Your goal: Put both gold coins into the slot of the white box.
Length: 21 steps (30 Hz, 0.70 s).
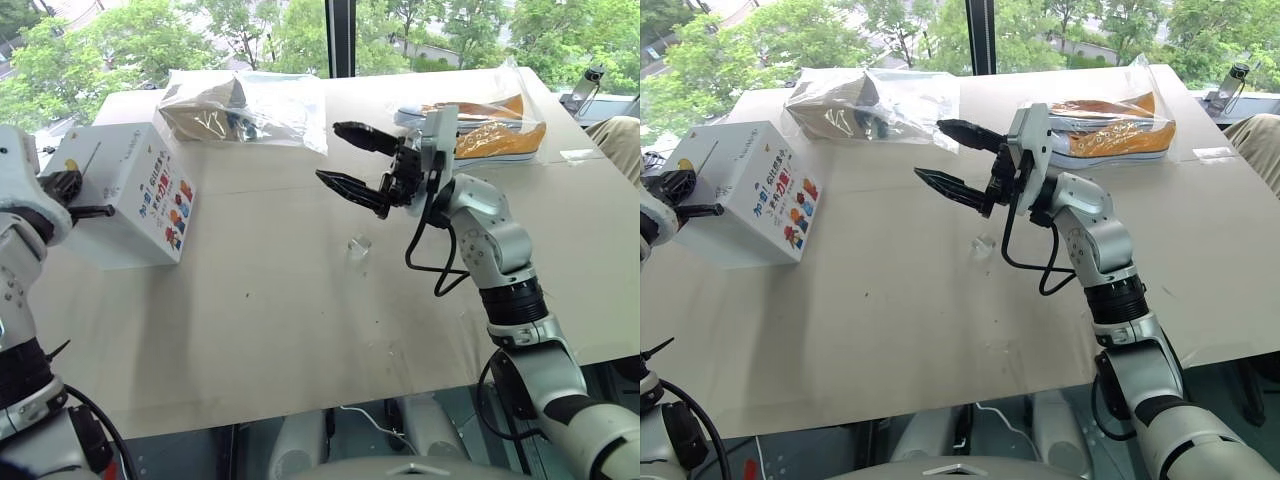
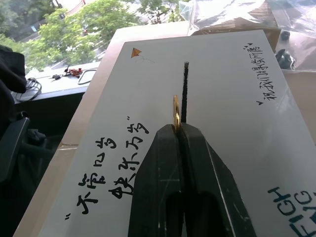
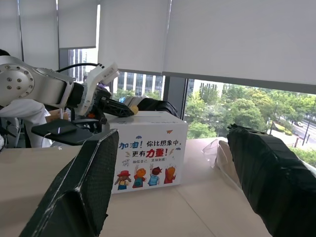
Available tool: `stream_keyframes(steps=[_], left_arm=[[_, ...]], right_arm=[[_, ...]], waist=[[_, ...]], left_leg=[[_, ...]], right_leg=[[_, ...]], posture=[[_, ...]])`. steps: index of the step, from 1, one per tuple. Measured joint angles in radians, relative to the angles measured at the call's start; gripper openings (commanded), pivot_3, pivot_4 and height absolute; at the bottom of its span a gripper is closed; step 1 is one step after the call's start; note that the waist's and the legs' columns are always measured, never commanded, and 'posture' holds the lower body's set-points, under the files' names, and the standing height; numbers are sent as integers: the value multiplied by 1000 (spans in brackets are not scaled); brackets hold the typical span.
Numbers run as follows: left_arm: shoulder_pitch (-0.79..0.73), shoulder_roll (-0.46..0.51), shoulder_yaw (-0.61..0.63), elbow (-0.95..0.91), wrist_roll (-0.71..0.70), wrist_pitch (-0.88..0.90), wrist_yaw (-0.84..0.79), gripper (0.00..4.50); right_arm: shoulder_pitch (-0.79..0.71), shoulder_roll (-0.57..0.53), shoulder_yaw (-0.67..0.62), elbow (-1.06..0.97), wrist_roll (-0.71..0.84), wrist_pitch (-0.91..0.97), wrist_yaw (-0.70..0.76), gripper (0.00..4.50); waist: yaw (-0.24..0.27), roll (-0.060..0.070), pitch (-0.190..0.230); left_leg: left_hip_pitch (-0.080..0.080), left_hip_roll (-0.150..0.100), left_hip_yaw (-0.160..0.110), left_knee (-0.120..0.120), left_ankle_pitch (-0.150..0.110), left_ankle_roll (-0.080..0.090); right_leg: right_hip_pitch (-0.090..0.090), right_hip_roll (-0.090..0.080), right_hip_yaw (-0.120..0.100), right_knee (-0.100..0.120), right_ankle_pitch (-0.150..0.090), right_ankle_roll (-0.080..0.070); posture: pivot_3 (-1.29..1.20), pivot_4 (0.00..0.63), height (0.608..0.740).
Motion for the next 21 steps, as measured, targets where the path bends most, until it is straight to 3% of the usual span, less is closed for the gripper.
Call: stream_keyframes(steps=[21], left_arm=[[30,14,-21,20,28,-48,-59,0]], right_arm=[[2,-7,0,-1,-6,0,-3,3771]], waist=[[0,3,-2]], left_leg=[[1,0,1,0,0,0]], right_leg=[[1,0,0,0,0,0]], posture=[[0,150,740]])
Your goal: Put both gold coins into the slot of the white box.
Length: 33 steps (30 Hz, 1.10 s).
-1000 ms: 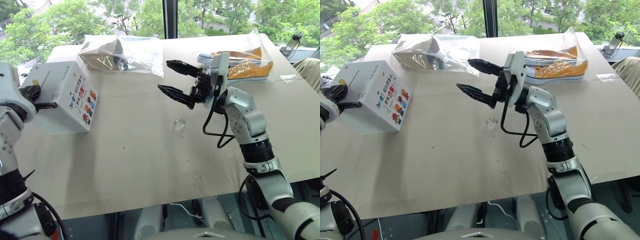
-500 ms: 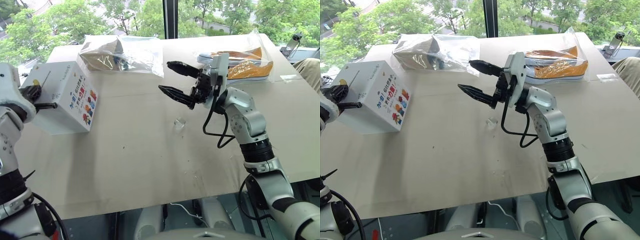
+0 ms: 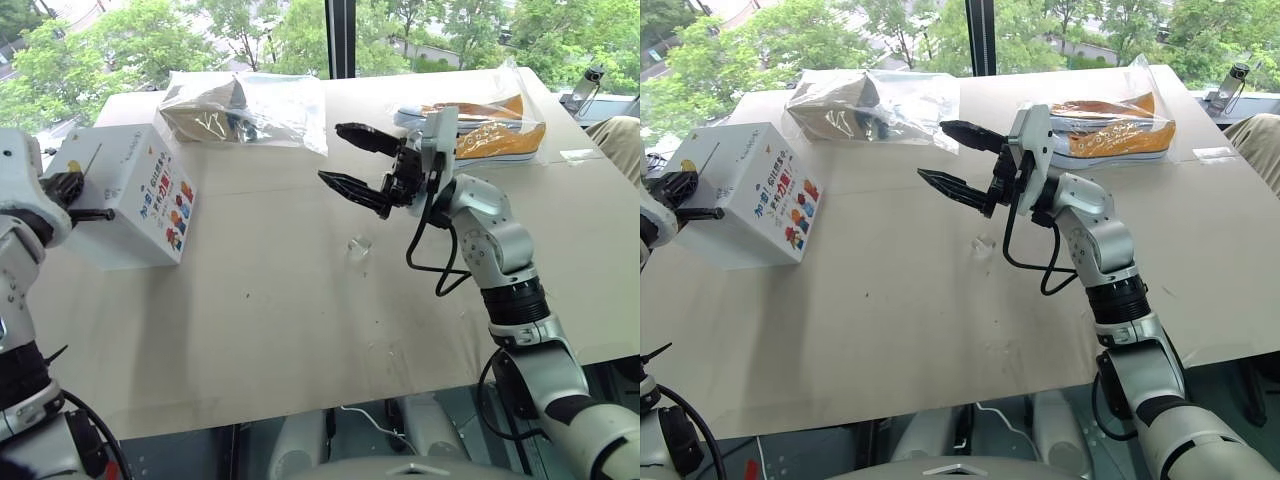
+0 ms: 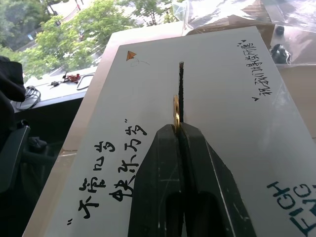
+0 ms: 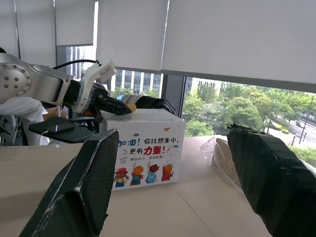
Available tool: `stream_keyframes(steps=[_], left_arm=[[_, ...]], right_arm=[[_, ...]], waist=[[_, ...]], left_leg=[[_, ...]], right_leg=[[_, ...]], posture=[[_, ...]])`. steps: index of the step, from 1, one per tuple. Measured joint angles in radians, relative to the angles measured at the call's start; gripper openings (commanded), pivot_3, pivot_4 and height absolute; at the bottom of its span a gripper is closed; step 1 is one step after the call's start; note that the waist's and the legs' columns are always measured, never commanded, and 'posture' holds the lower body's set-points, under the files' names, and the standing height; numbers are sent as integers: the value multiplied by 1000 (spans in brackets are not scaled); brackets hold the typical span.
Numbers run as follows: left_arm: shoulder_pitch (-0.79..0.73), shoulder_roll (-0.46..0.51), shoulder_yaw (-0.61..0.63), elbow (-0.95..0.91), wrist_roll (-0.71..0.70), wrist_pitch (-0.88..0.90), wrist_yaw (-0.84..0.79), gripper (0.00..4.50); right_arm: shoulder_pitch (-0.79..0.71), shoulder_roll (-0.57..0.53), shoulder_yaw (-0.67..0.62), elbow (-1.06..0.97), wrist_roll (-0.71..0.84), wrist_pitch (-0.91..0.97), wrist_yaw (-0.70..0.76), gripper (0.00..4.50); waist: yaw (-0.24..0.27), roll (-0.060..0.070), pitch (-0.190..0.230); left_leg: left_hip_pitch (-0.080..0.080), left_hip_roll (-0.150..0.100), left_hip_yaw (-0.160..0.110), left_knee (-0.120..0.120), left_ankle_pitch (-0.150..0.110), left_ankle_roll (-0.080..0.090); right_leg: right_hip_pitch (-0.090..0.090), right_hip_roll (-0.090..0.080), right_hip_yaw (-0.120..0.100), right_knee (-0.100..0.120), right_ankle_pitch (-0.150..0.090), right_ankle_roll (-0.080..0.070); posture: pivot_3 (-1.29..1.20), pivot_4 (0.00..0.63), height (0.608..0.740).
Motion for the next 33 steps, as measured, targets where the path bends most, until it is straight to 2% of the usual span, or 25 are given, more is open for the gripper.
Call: stream_keyframes(steps=[17,18,19,20,22,23,33], left_arm=[[13,5,-3,-2,4,-6,-29,0],[14,5,-3,-3,4,-6,-31,550],[15,5,-3,-3,4,-6,-31,716],[15,5,-3,-4,4,-5,-31,1302],[17,5,-3,-4,4,-4,-29,2061],[17,5,-2,-4,6,-4,-27,2581],[6,-22,7,-11,5,-22,-8,2581]], right_arm=[[0,4,0,0,-6,0,-1,3771],[0,4,0,0,-7,0,-1,3808],[0,5,0,0,-7,0,-1,3808],[0,5,0,0,-8,0,-1,3808],[2,5,0,0,-9,0,0,3808],[2,6,0,0,-9,0,0,3808],[2,5,0,0,-14,0,1,3808]], waist=[[0,1,0],[0,1,0],[1,1,0],[1,1,0],[1,1,0],[2,1,0],[3,2,-1]], left_leg=[[3,0,0,0,0,0],[3,0,0,0,0,0],[4,0,0,0,0,0],[6,0,0,0,0,0],[11,0,0,-2,0,0],[12,0,0,-2,0,0],[14,0,0,-2,0,0]], right_leg=[[3,0,0,0,0,0],[3,0,0,0,0,0],[3,0,0,0,0,0],[5,0,0,0,0,0],[11,0,0,-1,0,0],[12,0,0,-1,0,0],[13,1,0,-1,0,0]], posture=[[0,150,740],[0,150,740],[0,150,740],[0,150,740],[0,150,740],[0,150,740],[0,150,740]])
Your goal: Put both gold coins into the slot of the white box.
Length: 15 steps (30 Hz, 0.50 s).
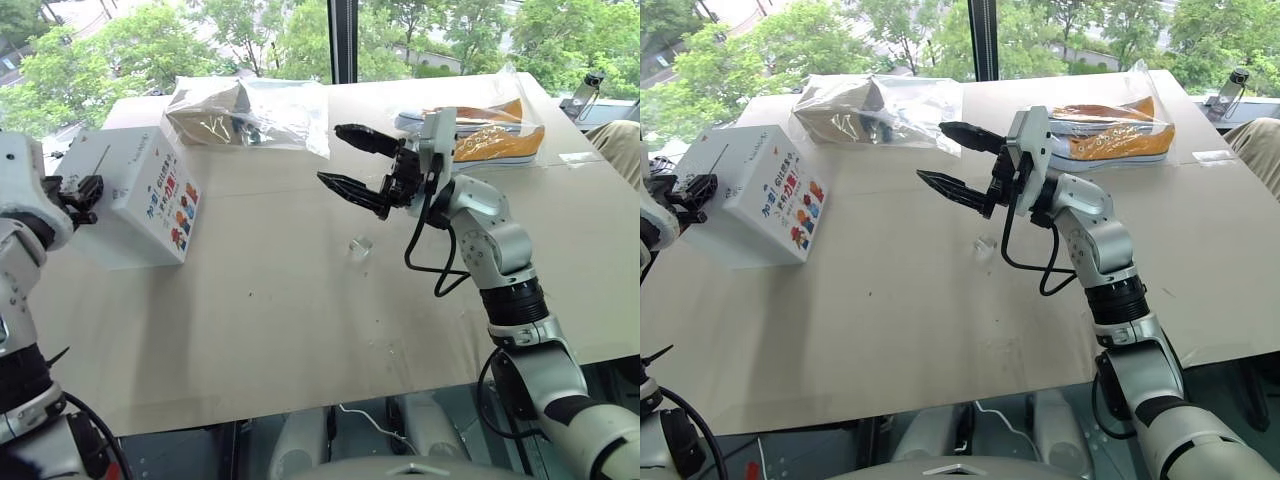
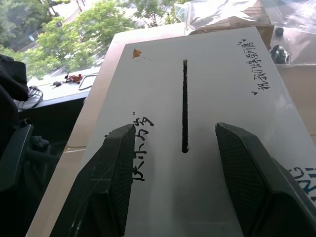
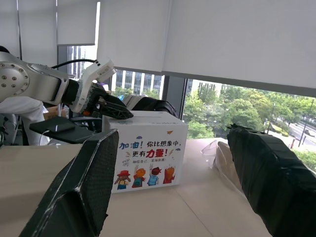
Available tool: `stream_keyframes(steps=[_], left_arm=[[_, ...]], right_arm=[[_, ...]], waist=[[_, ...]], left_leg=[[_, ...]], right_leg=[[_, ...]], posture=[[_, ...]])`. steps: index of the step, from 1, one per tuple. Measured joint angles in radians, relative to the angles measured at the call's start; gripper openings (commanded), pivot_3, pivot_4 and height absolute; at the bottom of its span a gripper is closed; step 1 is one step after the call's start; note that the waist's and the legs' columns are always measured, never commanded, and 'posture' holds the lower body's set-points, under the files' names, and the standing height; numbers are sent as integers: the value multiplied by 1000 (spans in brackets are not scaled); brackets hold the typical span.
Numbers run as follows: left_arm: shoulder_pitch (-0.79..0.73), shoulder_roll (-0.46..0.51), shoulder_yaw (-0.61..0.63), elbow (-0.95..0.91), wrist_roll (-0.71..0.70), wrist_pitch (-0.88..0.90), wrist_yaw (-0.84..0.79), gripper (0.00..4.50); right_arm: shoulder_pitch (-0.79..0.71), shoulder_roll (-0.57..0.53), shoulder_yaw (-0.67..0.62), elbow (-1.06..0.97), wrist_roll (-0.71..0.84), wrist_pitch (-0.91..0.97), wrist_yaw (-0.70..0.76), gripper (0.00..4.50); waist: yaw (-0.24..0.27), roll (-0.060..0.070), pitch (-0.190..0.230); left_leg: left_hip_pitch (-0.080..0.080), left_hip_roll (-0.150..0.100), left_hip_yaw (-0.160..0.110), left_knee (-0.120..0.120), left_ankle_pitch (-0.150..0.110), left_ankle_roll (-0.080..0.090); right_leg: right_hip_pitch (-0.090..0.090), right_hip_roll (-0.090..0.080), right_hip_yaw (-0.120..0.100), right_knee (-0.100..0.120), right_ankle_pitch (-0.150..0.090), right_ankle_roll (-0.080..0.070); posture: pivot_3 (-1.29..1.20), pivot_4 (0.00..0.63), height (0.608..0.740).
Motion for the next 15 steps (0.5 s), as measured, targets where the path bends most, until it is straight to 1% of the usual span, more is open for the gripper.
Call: stream_keyframes(steps=[4,5,8,10,11,13,14,15], left_arm=[[4,-26,-9,-3,-12,-87,-44,2581],[4,-52,-12,-17,-37,-113,-73,2581],[4,-123,-41,-104,-133,-165,-167,2581],[6,-148,-50,-193,-220,-170,-220,2581],[7,-149,-50,-205,-230,-170,-227,2581],[48,-149,-51,-280,-298,-160,-266,2581],[106,-149,-61,-337,-342,-138,-289,2581],[139,-150,-74,-362,-353,-130,-293,2581]], right_arm=[[0,0,0,0,-1,0,1,3808],[0,1,0,0,0,0,1,3808],[2,0,-6,0,11,4,2,3808],[10,-12,-10,-3,37,25,13,3808],[13,-16,-12,-3,40,28,16,3808],[44,-49,-24,-16,72,62,43,3808],[73,-82,-42,-18,89,76,65,3808],[89,-98,-51,-18,92,78,75,3808]], waist=[[4,0,0],[5,0,0],[6,-8,3],[5,-8,2],[4,-8,2],[1,-8,2],[0,-8,3],[0,-8,3]], left_leg=[[-1,0,0,0,0,0],[-2,0,0,0,0,0],[-6,0,-2,2,0,0],[-9,0,-2,2,0,0],[-9,0,-2,2,0,0],[-9,0,-2,0,0,0],[-9,1,-2,-1,0,0],[-10,1,-2,-1,0,0]], right_leg=[[0,0,0,-1,0,0],[0,-1,-1,-1,0,0],[-3,-2,-1,-2,0,0],[-5,-2,0,-4,0,0],[-5,-2,0,-4,0,0],[-5,-2,1,-6,0,0],[-5,-2,1,-7,0,0],[-5,-2,1,-7,0,0]], posture=[[0,150,740],[0,150,740],[0,150,740],[0,150,740],[0,150,740],[0,150,740],[0,150,740],[0,150,740]])
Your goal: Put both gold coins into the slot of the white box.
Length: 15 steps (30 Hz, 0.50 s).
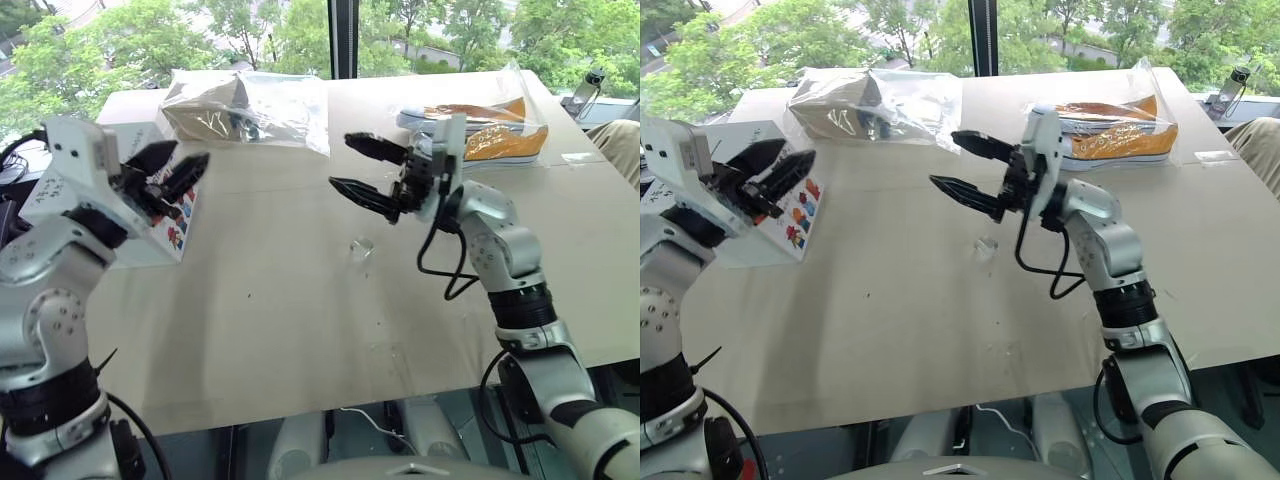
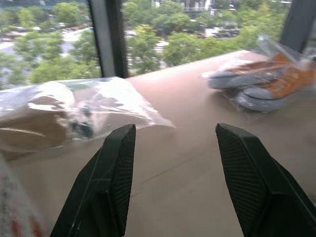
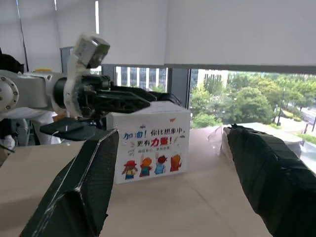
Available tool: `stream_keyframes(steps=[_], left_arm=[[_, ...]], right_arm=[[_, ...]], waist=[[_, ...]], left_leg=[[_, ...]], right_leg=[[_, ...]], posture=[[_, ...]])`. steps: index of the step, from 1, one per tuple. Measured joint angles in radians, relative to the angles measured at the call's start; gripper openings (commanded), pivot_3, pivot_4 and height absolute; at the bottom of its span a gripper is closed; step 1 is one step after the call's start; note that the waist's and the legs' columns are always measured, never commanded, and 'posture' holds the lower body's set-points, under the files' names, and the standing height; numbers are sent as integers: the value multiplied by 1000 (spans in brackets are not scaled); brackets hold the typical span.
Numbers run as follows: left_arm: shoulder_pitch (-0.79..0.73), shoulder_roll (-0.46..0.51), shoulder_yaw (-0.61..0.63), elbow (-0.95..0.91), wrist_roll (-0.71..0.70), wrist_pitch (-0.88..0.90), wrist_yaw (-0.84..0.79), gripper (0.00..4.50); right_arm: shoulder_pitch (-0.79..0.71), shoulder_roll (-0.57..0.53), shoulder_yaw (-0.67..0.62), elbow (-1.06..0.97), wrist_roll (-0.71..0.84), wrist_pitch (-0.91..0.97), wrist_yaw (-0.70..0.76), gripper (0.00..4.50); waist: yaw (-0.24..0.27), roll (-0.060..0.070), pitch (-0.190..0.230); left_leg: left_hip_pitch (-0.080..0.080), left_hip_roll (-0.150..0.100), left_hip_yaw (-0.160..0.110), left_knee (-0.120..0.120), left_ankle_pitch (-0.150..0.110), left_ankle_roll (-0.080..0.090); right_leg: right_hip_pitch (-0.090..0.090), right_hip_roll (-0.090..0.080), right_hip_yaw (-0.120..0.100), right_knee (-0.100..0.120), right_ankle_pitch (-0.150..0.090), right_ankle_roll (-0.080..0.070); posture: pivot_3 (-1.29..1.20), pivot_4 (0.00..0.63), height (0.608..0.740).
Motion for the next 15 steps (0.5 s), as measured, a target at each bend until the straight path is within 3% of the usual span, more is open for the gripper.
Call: stream_keyframes(steps=[6,9,11,12,15], left_arm=[[233,-118,-228,-182,34,-28,43,2581],[317,-184,-315,-186,95,-82,79,3396],[392,-198,-376,-152,172,-152,84,4282],[433,-199,-397,-120,222,-198,84,4500],[452,-199,-404,-98,264,-272,70,4500]], right_arm=[[186,-149,-35,23,-18,-11,88,3808],[294,-221,-37,35,-80,-58,92,3808],[381,-251,-62,39,-100,-78,91,4312],[437,-261,-76,38,-98,-77,93,4476],[496,-262,-79,23,-97,-83,101,4476]], waist=[[13,0,0],[21,2,-1],[24,2,-1],[24,2,-1],[22,2,0]], left_leg=[[-2,0,0,0,0,1],[0,0,1,0,0,1],[1,0,1,0,0,1],[1,0,2,0,0,1],[5,1,4,0,0,1]], right_leg=[[0,0,0,-3,0,0],[1,1,1,-3,0,0],[2,3,1,-3,-1,0],[2,4,1,-2,-1,0],[4,7,1,-2,-3,-3]], posture=[[0,150,740],[0,150,740],[0,150,740],[0,150,740],[0,150,740]])
